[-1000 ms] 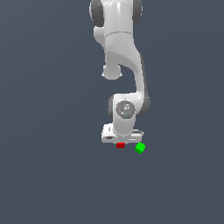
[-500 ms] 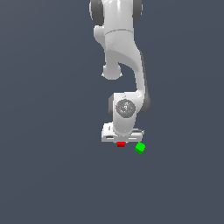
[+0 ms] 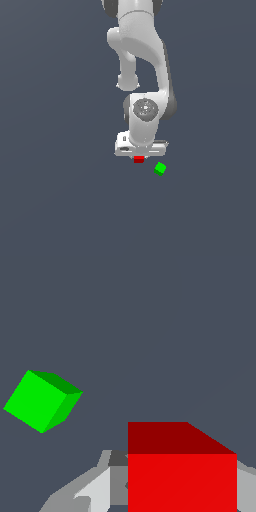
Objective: Stack the red cube on top of the green cube.
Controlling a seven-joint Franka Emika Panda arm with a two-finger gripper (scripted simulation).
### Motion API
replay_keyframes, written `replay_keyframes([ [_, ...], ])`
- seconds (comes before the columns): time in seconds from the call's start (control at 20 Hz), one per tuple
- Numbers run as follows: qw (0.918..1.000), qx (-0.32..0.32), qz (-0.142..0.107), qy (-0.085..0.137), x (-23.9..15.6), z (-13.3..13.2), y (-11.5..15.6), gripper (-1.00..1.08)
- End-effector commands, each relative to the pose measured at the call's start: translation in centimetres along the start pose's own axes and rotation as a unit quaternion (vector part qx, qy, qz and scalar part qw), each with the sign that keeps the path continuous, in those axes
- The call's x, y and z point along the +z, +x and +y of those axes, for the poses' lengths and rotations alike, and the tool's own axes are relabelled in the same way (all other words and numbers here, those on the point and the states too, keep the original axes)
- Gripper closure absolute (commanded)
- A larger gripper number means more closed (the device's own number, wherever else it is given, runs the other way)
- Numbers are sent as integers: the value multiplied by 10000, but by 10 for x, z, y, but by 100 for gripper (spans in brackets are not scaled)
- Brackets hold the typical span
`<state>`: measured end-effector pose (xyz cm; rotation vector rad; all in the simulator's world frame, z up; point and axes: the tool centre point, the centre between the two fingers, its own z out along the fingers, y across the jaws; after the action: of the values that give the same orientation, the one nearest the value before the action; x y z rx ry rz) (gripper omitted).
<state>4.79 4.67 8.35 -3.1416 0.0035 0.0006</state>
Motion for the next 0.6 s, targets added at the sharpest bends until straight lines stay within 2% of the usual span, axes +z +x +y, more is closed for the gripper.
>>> replay_keyframes([
  [0.0, 10000, 0, 1, 0, -16, 0, 0, 108],
  [0.25, 10000, 0, 1, 0, -34, 0, 1, 108],
  [0.55, 10000, 1, 7, 0, -34, -1, 2, 108],
])
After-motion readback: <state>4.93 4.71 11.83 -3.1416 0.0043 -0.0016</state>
